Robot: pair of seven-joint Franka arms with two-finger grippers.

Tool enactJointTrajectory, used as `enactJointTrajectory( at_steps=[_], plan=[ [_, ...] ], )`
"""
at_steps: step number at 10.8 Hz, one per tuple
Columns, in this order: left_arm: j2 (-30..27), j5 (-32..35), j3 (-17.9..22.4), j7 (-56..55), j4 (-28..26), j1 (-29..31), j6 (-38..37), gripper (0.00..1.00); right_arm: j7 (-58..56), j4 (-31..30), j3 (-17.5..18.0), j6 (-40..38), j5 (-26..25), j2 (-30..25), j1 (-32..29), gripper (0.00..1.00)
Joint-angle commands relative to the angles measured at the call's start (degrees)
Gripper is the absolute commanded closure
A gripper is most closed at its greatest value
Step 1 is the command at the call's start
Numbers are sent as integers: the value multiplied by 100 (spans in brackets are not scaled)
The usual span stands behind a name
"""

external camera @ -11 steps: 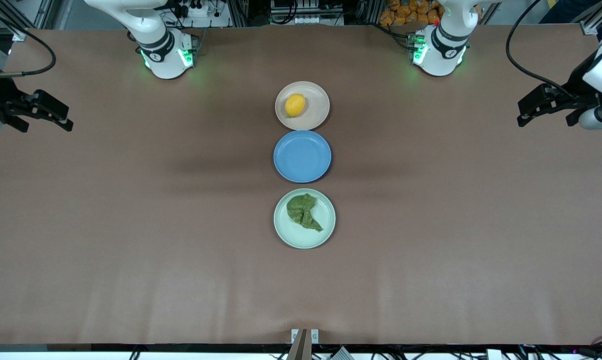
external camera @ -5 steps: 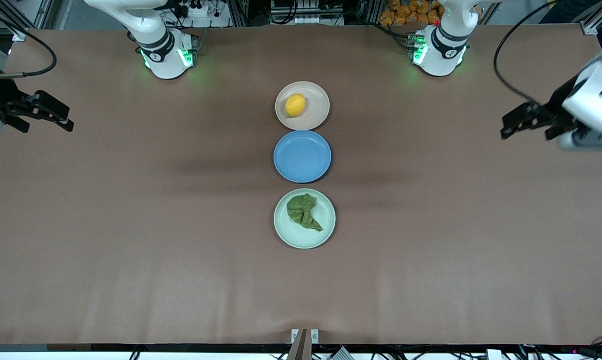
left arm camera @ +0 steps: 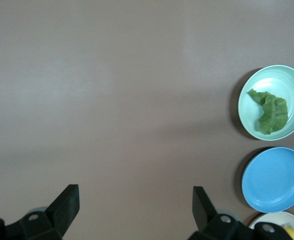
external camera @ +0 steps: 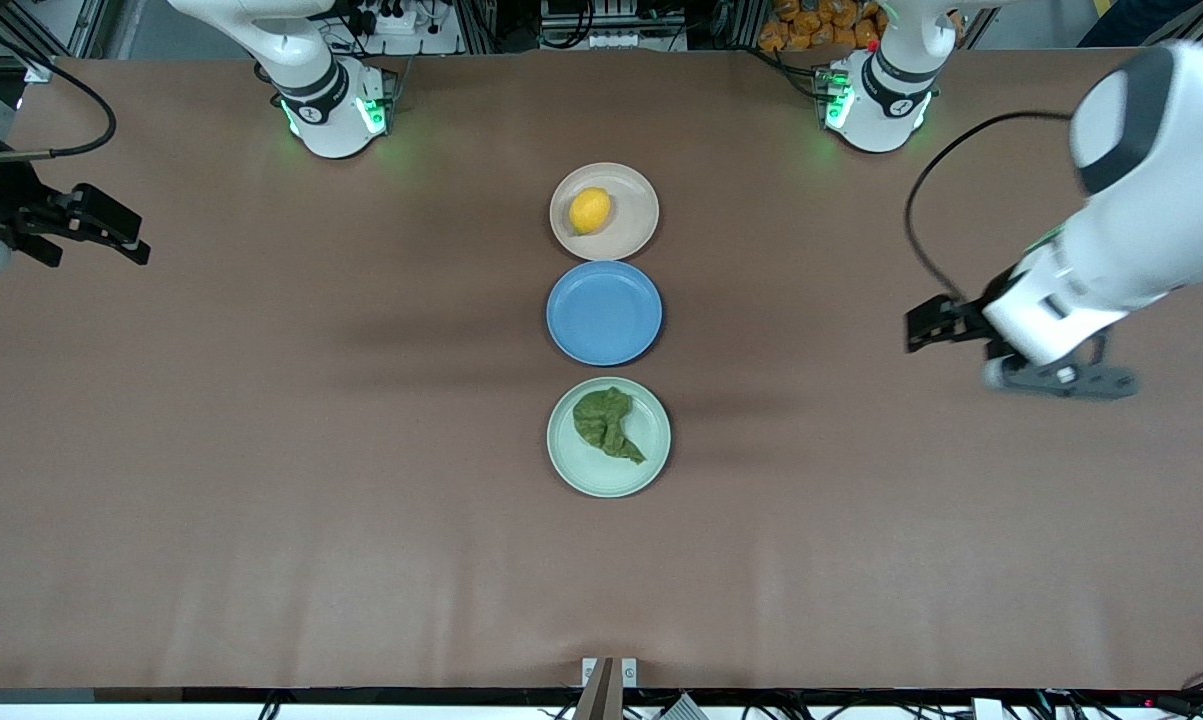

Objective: Pick lemon and lettuce from plates
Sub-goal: 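Move the left gripper toward the green plate with lettuce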

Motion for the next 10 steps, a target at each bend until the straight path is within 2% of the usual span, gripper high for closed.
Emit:
enactJointTrajectory(
  at_steps=[1, 6, 8, 9, 10],
  plan=[
    [493, -129, 14, 8, -22, -407, 713, 0, -67, 26, 11, -39, 85, 1, -28, 0],
    [1363, -50, 23, -28, -31, -1401, 2356, 0, -75, 9, 11, -31, 85, 10, -28, 0],
    [1829, 186, 23, -10, -13, -1725, 3068, 0, -67, -35, 11, -31, 85, 10, -28, 0],
    [2049, 205, 23, -10, 22, -1919, 3402, 5, -67, -35, 11, -31, 85, 10, -28, 0],
    [2181, 370, 40, 25, 22, -2069, 3614, 5, -67, -35, 11, -31, 85, 10, -28, 0]
  ],
)
